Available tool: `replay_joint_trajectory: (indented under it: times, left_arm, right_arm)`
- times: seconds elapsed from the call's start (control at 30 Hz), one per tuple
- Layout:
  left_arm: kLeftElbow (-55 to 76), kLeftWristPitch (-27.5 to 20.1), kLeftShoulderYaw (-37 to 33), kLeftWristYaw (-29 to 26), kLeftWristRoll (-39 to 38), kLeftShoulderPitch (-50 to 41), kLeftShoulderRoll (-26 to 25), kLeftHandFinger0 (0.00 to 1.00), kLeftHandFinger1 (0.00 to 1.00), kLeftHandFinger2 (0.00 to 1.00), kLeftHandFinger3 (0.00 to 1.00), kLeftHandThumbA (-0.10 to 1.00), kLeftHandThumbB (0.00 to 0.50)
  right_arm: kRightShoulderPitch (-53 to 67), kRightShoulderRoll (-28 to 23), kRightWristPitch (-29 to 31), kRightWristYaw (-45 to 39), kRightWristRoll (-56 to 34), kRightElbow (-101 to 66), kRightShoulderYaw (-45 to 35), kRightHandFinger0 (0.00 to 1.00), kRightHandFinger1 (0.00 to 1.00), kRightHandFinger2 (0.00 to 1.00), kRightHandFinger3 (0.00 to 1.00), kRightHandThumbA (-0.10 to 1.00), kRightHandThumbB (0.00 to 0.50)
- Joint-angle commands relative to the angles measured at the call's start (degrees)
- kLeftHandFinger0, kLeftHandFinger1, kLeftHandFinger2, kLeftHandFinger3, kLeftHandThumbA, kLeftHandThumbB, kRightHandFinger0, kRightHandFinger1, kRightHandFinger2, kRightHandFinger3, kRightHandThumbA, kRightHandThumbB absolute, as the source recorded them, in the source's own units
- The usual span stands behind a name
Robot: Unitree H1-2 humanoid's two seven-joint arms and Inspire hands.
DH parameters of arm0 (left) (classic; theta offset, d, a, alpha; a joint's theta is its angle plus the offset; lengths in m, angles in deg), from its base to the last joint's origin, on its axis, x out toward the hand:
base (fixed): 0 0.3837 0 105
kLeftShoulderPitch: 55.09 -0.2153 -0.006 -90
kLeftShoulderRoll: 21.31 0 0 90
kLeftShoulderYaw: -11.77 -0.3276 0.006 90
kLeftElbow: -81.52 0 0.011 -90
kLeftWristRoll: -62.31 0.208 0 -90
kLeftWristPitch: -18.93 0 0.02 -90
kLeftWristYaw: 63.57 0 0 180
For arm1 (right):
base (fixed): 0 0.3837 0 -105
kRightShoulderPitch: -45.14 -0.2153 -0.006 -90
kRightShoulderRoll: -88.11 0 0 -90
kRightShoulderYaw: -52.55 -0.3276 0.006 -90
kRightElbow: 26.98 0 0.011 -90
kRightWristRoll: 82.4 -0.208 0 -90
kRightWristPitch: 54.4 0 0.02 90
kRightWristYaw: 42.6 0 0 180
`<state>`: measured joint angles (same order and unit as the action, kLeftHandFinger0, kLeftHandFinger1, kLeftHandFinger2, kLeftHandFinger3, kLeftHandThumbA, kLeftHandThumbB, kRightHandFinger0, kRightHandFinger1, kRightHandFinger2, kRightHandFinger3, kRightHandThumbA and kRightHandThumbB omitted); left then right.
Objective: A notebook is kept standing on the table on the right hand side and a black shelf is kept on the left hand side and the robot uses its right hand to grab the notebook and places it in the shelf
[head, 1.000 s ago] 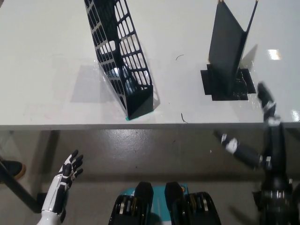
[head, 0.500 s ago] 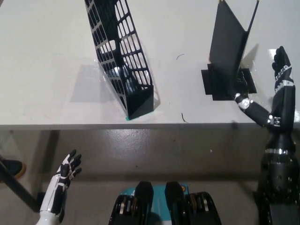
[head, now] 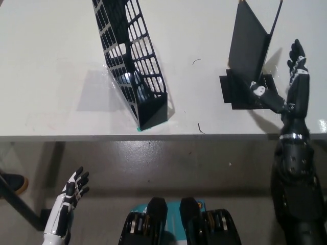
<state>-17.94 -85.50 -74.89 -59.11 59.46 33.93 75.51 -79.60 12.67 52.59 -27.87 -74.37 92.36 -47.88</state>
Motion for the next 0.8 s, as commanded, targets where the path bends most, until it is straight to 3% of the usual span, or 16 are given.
replay_joint_trajectory:
  times: [0.0,0.13,0.23,0.27,0.47,0.5,0.53,0.57,0.6,0.63,0.67,0.7,0.73,0.77]
  left_arm:
    - [0.8,-2.7,0.3,0.3,-0.7,-0.6,-0.1,1.0,1.0,1.0,1.0,1.0,0.157]
    - [0.6,-3.3,0.4,0.8,-1.4,-0.6,-0.2,1.0,1.0,1.0,1.0,1.0,0.132]
    - [0.3,-3.5,0.4,0.7,-1.4,-0.6,-0.2,1.0,1.0,1.0,1.0,1.0,0.151]
    - [0.5,-3.5,0.4,0.8,-1.4,-0.8,-0.1,1.0,1.0,1.0,1.0,1.0,0.151]
    - [0.0,-3.6,0.2,1.3,-1.5,-1.1,-0.3,1.0,1.0,1.0,1.0,1.0,0.146]
    - [-0.2,-3.9,0.2,1.6,-2.1,-1.1,-0.3,1.0,1.0,1.0,1.0,1.0,0.135]
    - [-0.5,-4.4,0.3,1.3,-1.8,-1.3,-0.1,1.0,1.0,1.0,1.0,1.0,0.143]
    - [-0.4,-4.5,0.3,1.2,-1.7,-1.5,-0.2,1.0,1.0,1.0,1.0,1.0,0.142]
    - [-0.1,-4.2,0.4,1.1,-1.9,-1.7,0.0,1.0,1.0,1.0,1.0,1.0,0.141]
    - [-0.1,-4.2,0.5,1.0,-2.0,-1.8,0.1,1.0,1.0,1.0,1.0,1.0,0.133]
    - [0.0,-4.3,0.6,0.7,-2.0,-1.8,0.2,1.0,1.0,1.0,1.0,1.0,0.136]
    - [-0.2,-4.6,0.6,0.9,-2.1,-1.8,0.2,1.0,1.0,1.0,1.0,1.0,0.139]
    - [-0.2,-4.5,0.7,0.9,-2.2,-1.7,0.1,1.0,1.0,1.0,1.0,1.0,0.14]
    - [-0.3,-4.6,0.8,1.0,-2.5,-1.6,0.0,1.0,1.0,1.0,1.0,1.0,0.136]
  right_arm:
    - [-6.0,-0.8,0.4,1.9,-1.8,4.8,-0.4,1.0,1.0,1.0,1.0,1.0,0.482]
    - [-9.8,-0.3,0.2,2.2,-4.2,10.5,-1.5,1.0,1.0,1.0,1.0,1.0,0.499]
    - [-12.7,-0.3,2.9,2.7,-6.5,16.4,-3.0,1.0,1.0,1.0,1.0,1.0,0.458]
    - [-14.5,-0.5,2.7,2.4,-8.1,19.9,-4.1,1.0,1.0,1.0,1.0,1.0,0.483]
    - [-22.5,-1.3,3.3,2.4,-10.2,33.2,-5.8,1.0,1.0,1.0,1.0,1.0,0.5]
    - [-24.8,-1.5,3.8,1.3,-11.4,36.7,-6.4,1.0,1.0,1.0,1.0,1.0,0.498]
    - [-27.5,-1.8,4.7,0.8,-13.3,40.6,-7.9,1.0,1.0,1.0,1.0,1.0,0.462]
    - [-29.0,-1.7,4.0,2.7,-14.0,42.5,-9.0,1.0,1.0,1.0,1.0,0.96,0.433]
    - [-31.5,-1.7,1.2,8.5,-14.6,44.8,-10.6,1.0,1.0,1.0,1.0,0.46,0.319]
    - [-33.3,-1.7,-0.2,11.0,-16.0,46.4,-12.4,0.53,0.43,0.51,0.58,0.2,0.332]
    - [-34.4,-1.9,-0.5,11.0,-17.7,47.6,-14.2,0.35,0.31,0.42,0.45,0.1,0.305]
    - [-35.4,-1.9,0.2,9.8,-19.8,48.3,-16.4,0.01,0.01,0.16,0.2,-0.09,0.231]
    - [-36.1,-1.8,1.0,7.7,-20.9,48.8,-17.6,0.0,0.0,0.22,0.3,-0.1,0.166]
    - [-36.7,-1.7,1.2,7.5,-20.0,49.3,-17.4,0.0,0.03,0.38,0.42,-0.1,0.128]
